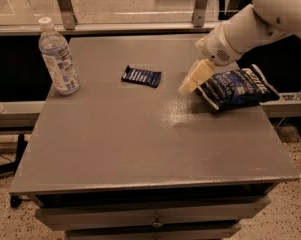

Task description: Pick rxbar blueberry

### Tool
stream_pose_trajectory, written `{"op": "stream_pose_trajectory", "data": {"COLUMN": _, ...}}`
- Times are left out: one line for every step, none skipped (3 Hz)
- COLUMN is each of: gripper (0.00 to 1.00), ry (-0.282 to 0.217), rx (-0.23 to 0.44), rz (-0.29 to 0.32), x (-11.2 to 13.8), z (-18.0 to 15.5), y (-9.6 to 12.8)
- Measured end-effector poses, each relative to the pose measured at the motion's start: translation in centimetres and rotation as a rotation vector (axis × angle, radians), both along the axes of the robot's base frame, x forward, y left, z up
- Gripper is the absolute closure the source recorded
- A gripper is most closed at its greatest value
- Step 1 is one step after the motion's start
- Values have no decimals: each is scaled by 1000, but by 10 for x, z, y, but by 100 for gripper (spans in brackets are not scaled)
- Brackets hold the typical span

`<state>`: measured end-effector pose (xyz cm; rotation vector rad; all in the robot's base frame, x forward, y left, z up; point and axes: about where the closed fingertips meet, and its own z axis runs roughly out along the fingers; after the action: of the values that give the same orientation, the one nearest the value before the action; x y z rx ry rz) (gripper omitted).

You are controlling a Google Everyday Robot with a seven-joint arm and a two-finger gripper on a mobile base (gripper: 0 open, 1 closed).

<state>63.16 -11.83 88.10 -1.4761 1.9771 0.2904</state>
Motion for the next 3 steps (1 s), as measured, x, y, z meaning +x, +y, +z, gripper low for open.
{"op": "stream_pose_trajectory", "data": {"gripper": 0, "ry": 7, "rx": 128, "rz": -23, "x": 34, "z": -9, "y": 28}}
{"op": "stream_pose_trajectory", "data": {"gripper": 0, "ry": 9, "rx": 221, "rz": -12, "x": 48, "z": -19, "y": 60}}
{"op": "stream_pose_trajectory", "data": {"gripper": 0, "ry": -5, "rx": 266, "rz": 15, "x": 49, "z": -31, "y": 85}}
